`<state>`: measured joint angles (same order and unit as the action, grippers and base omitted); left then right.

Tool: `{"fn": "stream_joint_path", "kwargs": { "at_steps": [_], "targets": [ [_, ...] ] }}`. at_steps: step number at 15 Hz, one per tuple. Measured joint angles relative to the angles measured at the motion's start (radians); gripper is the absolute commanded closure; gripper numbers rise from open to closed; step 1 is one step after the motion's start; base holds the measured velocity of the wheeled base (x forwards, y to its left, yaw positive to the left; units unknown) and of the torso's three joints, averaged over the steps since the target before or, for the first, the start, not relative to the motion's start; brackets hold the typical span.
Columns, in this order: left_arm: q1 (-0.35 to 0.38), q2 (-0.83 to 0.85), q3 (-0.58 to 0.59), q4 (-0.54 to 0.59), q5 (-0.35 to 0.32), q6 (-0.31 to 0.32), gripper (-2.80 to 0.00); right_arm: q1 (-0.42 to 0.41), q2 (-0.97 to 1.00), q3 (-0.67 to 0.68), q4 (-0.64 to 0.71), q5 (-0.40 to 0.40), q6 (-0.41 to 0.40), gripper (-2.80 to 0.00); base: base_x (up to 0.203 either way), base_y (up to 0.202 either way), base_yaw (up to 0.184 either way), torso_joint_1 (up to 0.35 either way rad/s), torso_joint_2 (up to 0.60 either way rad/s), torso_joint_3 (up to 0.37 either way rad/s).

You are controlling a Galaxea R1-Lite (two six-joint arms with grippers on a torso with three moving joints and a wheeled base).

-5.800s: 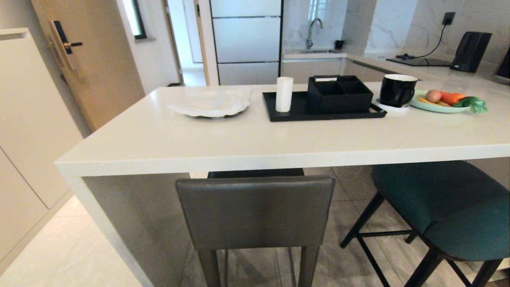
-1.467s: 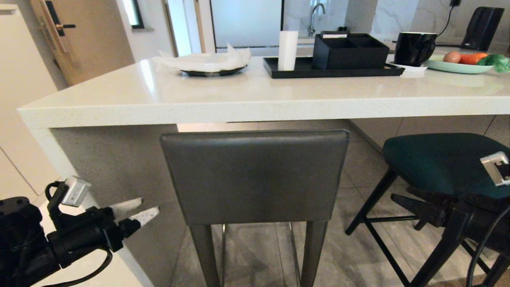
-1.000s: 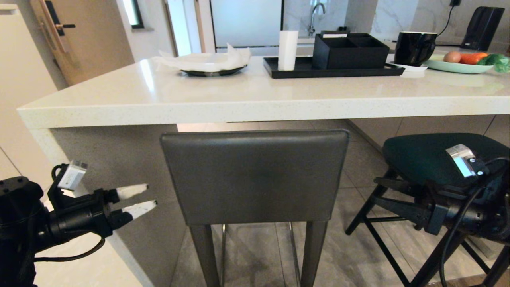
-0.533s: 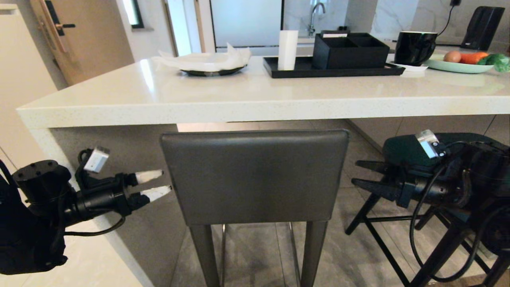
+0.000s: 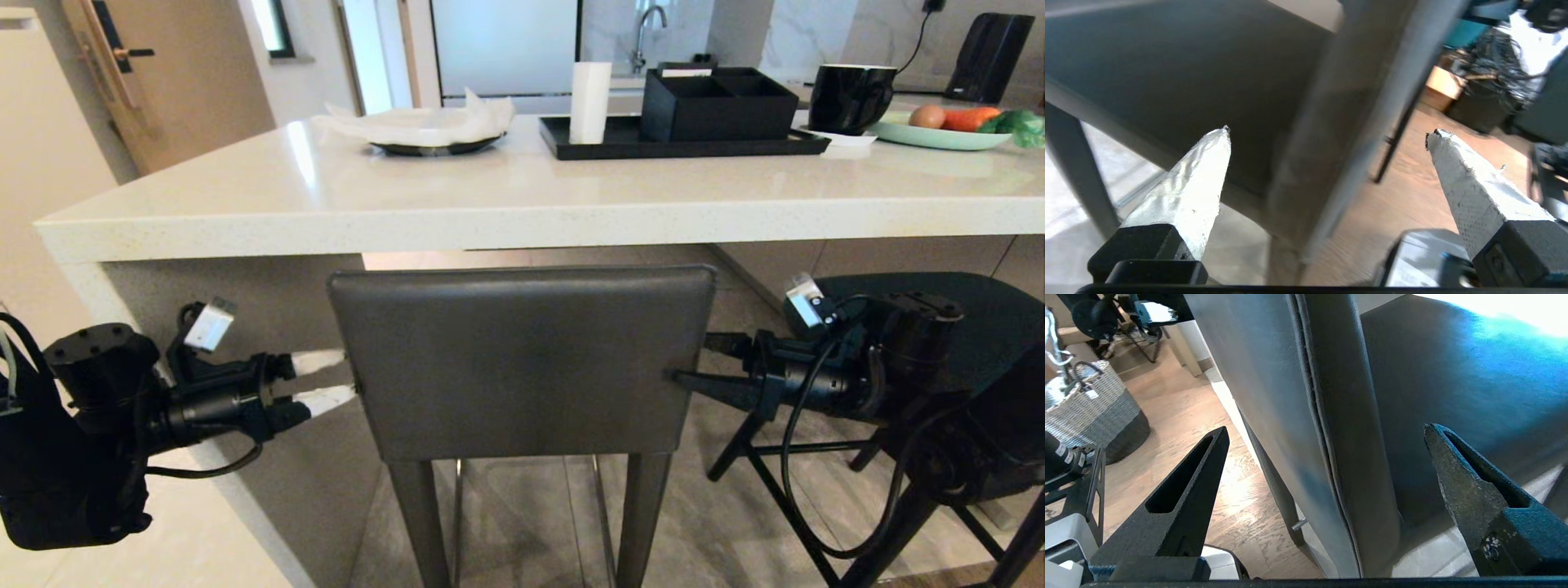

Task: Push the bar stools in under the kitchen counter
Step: Pull the gray chair out from under the dining table

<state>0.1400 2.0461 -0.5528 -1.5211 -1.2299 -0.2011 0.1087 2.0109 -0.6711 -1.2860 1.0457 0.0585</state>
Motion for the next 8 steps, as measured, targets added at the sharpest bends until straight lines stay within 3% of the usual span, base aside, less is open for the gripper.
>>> {"fn": "stream_joint_path", "kwargs": {
  "at_steps": [5,8],
  "targets": [
    [0.012,-0.044,0.058,0.0,-0.041,0.001,-2.8,0.036,0.038,-0.052,0.0,-0.004,0.012,-2.8,0.0,0.0,0.0,0.0,0.0,0.0],
    [-0.032,-0.041,0.041,0.0,-0.043,0.0,-2.8,0.051,0.044,-0.064,0.0,-0.017,0.018,-2.8,0.0,0.0,0.0,0.0,0.0,0.0]
  ]
}}
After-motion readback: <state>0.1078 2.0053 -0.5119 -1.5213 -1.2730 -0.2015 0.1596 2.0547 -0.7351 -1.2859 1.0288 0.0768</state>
